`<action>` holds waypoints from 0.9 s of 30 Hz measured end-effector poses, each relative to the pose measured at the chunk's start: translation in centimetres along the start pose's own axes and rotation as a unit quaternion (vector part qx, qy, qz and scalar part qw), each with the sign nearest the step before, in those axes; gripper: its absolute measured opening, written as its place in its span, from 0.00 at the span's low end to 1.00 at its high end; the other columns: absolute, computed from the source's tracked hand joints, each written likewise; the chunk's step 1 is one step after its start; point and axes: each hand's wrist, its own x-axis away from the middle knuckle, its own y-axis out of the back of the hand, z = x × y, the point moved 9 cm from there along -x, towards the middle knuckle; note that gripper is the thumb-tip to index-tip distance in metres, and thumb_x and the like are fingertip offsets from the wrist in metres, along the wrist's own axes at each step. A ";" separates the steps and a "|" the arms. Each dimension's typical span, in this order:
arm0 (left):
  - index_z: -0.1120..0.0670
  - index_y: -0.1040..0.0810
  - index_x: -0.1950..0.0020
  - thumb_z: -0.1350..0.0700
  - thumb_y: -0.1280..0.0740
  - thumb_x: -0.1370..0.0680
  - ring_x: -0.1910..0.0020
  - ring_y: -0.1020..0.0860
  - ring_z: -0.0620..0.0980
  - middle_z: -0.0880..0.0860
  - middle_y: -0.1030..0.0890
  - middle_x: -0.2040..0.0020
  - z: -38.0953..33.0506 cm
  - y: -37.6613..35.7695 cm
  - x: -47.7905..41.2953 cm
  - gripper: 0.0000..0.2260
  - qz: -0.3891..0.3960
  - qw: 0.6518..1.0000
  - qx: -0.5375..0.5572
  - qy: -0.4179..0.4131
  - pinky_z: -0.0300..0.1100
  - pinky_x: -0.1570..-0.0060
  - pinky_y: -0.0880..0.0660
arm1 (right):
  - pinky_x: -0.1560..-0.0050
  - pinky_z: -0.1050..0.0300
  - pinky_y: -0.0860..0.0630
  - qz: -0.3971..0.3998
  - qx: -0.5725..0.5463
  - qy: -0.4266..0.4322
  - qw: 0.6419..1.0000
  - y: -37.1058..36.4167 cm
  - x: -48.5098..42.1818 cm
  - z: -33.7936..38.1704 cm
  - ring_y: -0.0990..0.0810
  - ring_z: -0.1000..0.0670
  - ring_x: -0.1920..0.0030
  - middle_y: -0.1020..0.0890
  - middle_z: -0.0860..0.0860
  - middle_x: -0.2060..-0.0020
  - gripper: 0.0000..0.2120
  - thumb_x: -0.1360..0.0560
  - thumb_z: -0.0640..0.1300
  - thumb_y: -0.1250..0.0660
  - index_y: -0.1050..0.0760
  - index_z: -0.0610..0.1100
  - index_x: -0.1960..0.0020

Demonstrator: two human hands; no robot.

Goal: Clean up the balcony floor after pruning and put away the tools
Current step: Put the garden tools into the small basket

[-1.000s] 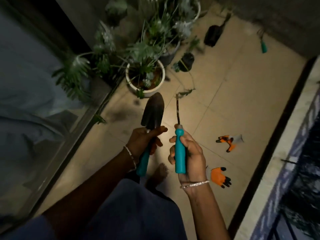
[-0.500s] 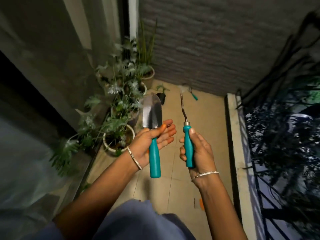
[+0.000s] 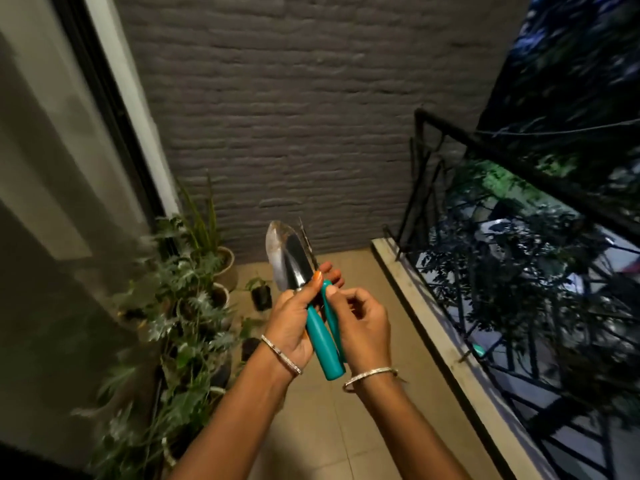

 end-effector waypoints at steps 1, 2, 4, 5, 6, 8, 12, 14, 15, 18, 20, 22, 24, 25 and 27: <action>0.60 0.22 0.38 0.59 0.32 0.26 0.45 0.18 0.52 0.58 0.17 0.45 0.2 -0.9 -0.6 0.17 0.018 1.000 0.002 0.012 0.50 0.44 0.21 | 0.60 0.50 0.22 -0.014 0.014 0.008 1.000 0.5 -0.5 0.1 0.21 0.50 0.64 0.18 0.51 0.67 0.11 0.26 0.53 0.29 0.21 0.48 0.61; 0.60 0.21 0.38 0.59 0.32 0.26 0.46 0.18 0.52 0.57 0.17 0.48 0.2 -1.8 -1.1 0.16 0.034 0.999 0.007 0.017 0.49 0.46 0.20 | 0.60 0.49 0.22 -0.023 0.028 0.008 0.999 0.9 -1.0 0.3 0.20 0.49 0.63 0.18 0.51 0.66 0.11 0.26 0.54 0.29 0.21 0.49 0.61; 0.60 0.22 0.39 0.60 0.32 0.24 0.49 0.18 0.52 0.56 0.18 0.51 0.1 -3.4 -2.1 0.14 0.059 0.998 0.012 0.015 0.47 0.49 0.19 | 0.60 0.49 0.23 -0.021 0.048 -0.014 0.999 2.1 -2.4 0.1 0.21 0.49 0.63 0.19 0.52 0.66 0.13 0.26 0.58 0.31 0.21 0.50 0.60; 0.60 0.22 0.39 0.60 0.32 0.24 0.50 0.18 0.52 0.56 0.18 0.52 0.1 -4.1 -2.7 0.13 0.063 0.998 0.012 0.012 0.47 0.47 0.20 | 0.60 0.49 0.23 -0.006 0.046 -0.040 0.998 2.6 -3.2 -0.3 0.21 0.48 0.62 0.19 0.52 0.65 0.14 0.25 0.60 0.32 0.22 0.49 0.59; 0.59 0.22 0.39 0.60 0.33 0.23 0.51 0.19 0.52 0.56 0.18 0.53 0.0 -4.7 -3.4 0.13 0.066 0.998 0.010 0.007 0.47 0.45 0.21 | 0.59 0.47 0.22 0.015 0.044 -0.078 0.996 3.1 -3.9 -1.0 0.20 0.46 0.60 0.18 0.51 0.63 0.16 0.24 0.62 0.35 0.22 0.49 0.57; 0.59 0.22 0.40 0.59 0.33 0.22 0.54 0.19 0.52 0.55 0.19 0.55 -0.4 -5.5 -4.8 0.12 0.068 0.997 -0.006 -0.021 0.49 0.42 0.22 | 0.57 0.46 0.19 0.066 0.030 -0.190 0.979 4.0 -4.1 -2.9 0.17 0.43 0.55 0.17 0.45 0.53 0.20 0.22 0.64 0.40 0.22 0.49 0.48; 0.59 0.23 0.38 0.58 0.34 0.22 0.55 0.19 0.53 0.56 0.19 0.54 -0.9 -6.7 -8.4 0.13 0.064 0.991 -0.066 -0.094 0.47 0.49 0.19 | 0.47 0.39 0.20 0.112 -0.227 -0.384 0.888 3.7 -3.6 -5.6 0.16 0.38 0.48 0.17 0.38 0.45 0.25 0.22 0.60 0.38 0.26 0.40 0.38; 0.59 0.24 0.37 0.56 0.34 0.22 0.54 0.19 0.53 0.57 0.18 0.52 -0.8 -7.3 -10.1 0.14 0.060 0.985 -0.103 -0.125 0.45 0.53 0.19 | 0.40 0.37 0.24 0.116 -0.340 -0.399 0.844 2.9 -4.9 -5.4 0.19 0.35 0.42 0.19 0.35 0.42 0.24 0.21 0.55 0.37 0.27 0.35 0.36; 0.59 0.24 0.37 0.56 0.35 0.21 0.55 0.19 0.53 0.57 0.18 0.52 -0.7 -7.8 -10.8 0.14 0.060 0.980 -0.124 -0.143 0.44 0.54 0.20 | 0.37 0.36 0.26 0.108 -0.381 -0.398 0.828 2.8 -5.9 -5.2 0.20 0.35 0.40 0.20 0.34 0.41 0.23 0.20 0.53 0.38 0.28 0.35 0.36; 0.56 0.23 0.37 0.58 0.35 0.21 0.57 0.19 0.51 0.58 0.17 0.50 -0.5 -10.2 -12.7 0.13 0.069 0.963 -0.179 -0.192 0.43 0.55 0.20 | 0.30 0.37 0.33 0.107 -0.439 -0.413 0.790 2.6 -9.6 -4.5 0.24 0.36 0.36 0.21 0.34 0.40 0.20 0.18 0.49 0.43 0.27 0.35 0.35; 0.54 0.24 0.35 0.59 0.34 0.22 0.56 0.19 0.53 0.60 0.17 0.49 -0.7 -11.7 -14.0 0.15 0.083 0.955 -0.189 -0.211 0.46 0.52 0.20 | 0.29 0.38 0.34 0.131 -0.452 -0.424 0.774 2.3 -12.0 -4.0 0.24 0.37 0.35 0.21 0.35 0.38 0.21 0.17 0.48 0.45 0.28 0.36 0.32; 0.52 0.25 0.33 0.60 0.32 0.23 0.55 0.19 0.55 0.62 0.18 0.48 -1.1 -12.8 -15.7 0.18 0.097 0.953 -0.187 -0.217 0.50 0.49 0.21 | 0.28 0.40 0.35 0.147 -0.451 -0.428 0.769 2.0 -14.7 -3.9 0.25 0.38 0.33 0.22 0.36 0.37 0.20 0.18 0.46 0.45 0.28 0.36 0.31; 0.52 0.25 0.32 0.62 0.30 0.24 0.54 0.19 0.55 0.62 0.18 0.48 -1.3 -13.2 -17.7 0.20 0.109 0.959 -0.157 -0.209 0.53 0.45 0.22 | 0.28 0.41 0.35 0.150 -0.437 -0.425 0.778 2.0 -17.6 -4.1 0.26 0.39 0.33 0.22 0.36 0.37 0.20 0.18 0.45 0.44 0.28 0.36 0.32; 0.52 0.26 0.32 0.62 0.30 0.25 0.54 0.19 0.55 0.62 0.19 0.49 -1.3 -13.2 -18.7 0.22 0.109 0.964 -0.136 -0.201 0.54 0.44 0.22 | 0.28 0.42 0.34 0.148 -0.428 -0.424 0.784 2.0 -18.9 -4.4 0.25 0.39 0.33 0.22 0.36 0.37 0.19 0.18 0.45 0.45 0.28 0.36 0.32; 0.53 0.26 0.31 0.64 0.30 0.26 0.54 0.19 0.54 0.62 0.20 0.49 -1.2 -12.4 -20.9 0.24 0.096 0.973 -0.098 -0.186 0.53 0.44 0.23 | 0.29 0.45 0.32 0.140 -0.405 -0.427 0.796 1.7 -21.6 -5.5 0.23 0.39 0.37 0.22 0.36 0.37 0.19 0.17 0.44 0.46 0.29 0.36 0.31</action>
